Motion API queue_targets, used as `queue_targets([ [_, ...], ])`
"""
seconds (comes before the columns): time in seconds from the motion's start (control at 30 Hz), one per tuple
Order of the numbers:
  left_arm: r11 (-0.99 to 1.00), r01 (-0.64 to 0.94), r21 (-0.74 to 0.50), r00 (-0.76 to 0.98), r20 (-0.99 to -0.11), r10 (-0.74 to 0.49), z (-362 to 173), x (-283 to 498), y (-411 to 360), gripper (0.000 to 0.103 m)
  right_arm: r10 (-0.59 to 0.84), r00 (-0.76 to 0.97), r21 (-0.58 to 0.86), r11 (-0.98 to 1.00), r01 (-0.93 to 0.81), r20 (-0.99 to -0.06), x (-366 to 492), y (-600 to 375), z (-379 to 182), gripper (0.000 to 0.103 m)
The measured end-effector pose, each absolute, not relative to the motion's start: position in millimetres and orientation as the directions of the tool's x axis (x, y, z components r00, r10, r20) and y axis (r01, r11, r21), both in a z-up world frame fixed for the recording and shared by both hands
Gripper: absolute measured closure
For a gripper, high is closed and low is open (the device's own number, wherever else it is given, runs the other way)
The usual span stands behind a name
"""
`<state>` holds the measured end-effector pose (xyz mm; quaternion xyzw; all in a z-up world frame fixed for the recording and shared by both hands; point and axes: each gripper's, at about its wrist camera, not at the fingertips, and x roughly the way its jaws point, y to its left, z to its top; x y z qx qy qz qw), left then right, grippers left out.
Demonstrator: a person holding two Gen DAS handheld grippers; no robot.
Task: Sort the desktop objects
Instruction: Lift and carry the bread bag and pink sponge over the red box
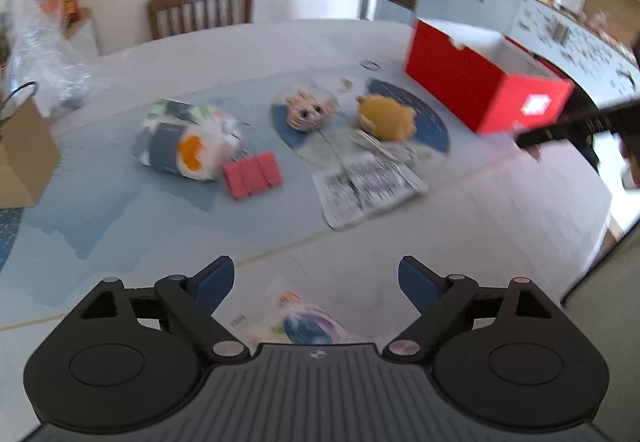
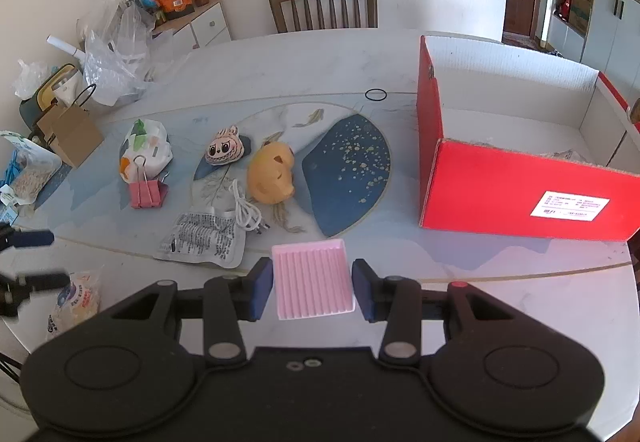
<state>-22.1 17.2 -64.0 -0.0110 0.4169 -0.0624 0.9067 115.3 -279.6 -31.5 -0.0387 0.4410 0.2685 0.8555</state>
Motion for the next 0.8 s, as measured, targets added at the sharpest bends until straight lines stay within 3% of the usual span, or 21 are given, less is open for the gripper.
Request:
queue_targets([
  [0.07, 0.988, 0.14, -0.066, 0.636, -0.758, -0.141, -68.8, -24.7, 13.6, 0.011, 0.423, 0.465, 0.168, 0.852, -0.496, -0.778, 113.6, -277.8, -32.0, 0.06],
  [0.13, 0.983, 0.171, -0.06, 0.625, -0.765, -0.155, -73.9, -26.4, 11.7, 0.0, 0.421, 0.464, 0.164, 0.852, -0.497, -0.779, 112.4, -276.3, -32.2, 0.06],
  [0.37, 0.954, 0.297, -0.031, 0.567, -0.799, -0.202, -95.9, -28.6, 15.7, 0.0, 0.405, 0.473, 0.162, 0.866, -0.473, -0.782, 106.1, -275.1, -34.1, 0.06],
  [0.8, 0.945, 0.326, -0.02, 0.531, -0.823, -0.201, -119.8, -22.8, 21.7, 0.004, 0.366, 0.498, 0.151, 0.895, -0.42, -0.786, 94.1, -276.7, -34.9, 0.06],
])
